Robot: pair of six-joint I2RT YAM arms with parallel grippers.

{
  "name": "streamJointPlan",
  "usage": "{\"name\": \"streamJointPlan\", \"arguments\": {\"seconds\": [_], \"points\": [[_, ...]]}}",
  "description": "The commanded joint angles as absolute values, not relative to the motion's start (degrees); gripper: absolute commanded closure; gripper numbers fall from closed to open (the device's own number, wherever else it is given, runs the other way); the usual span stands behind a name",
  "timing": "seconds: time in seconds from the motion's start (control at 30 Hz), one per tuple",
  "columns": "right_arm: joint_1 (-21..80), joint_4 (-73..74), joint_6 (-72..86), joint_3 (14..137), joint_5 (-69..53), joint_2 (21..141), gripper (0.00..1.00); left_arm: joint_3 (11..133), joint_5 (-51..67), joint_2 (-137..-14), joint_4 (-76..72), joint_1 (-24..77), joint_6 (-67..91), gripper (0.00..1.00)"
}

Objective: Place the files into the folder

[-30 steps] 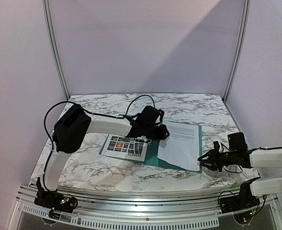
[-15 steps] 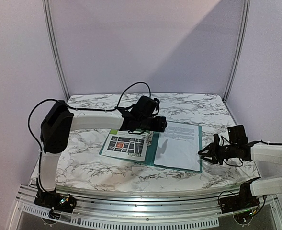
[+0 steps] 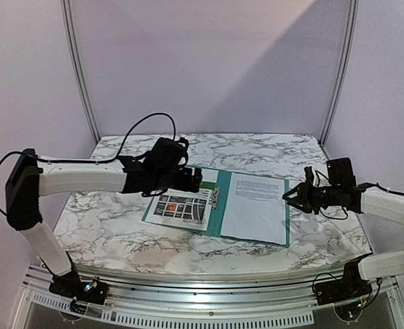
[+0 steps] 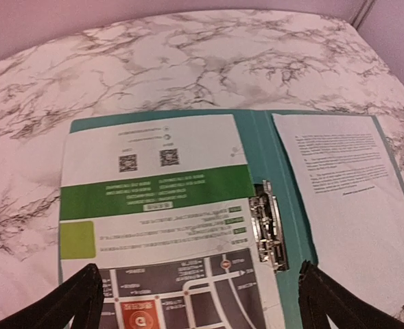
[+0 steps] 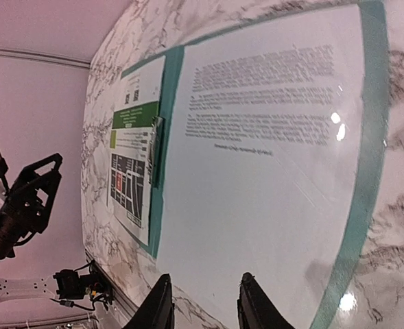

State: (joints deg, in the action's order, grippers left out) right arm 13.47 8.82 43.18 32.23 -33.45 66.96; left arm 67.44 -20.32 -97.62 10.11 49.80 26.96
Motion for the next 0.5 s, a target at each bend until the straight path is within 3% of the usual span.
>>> {"name": "streamJointPlan", "arguments": {"seconds": [0.0, 0.17, 0.47], "points": [[15.05, 3.84, 38.47, 39.43, -29.82, 73.52, 0.68, 61.05, -20.25, -92.68, 8.97, 44.96, 26.65, 0.01], [15.22, -1.09, 38.59, 51.59, -29.99, 88.81, 0.69, 59.28, -17.14, -89.92, 8.09, 43.07, 28.17, 0.02], [15.03, 6.95, 31.21, 72.40, -25.27, 111.27, 0.69, 55.84, -11.35, -87.93, 7.24, 44.28, 25.41, 0.04]]}}
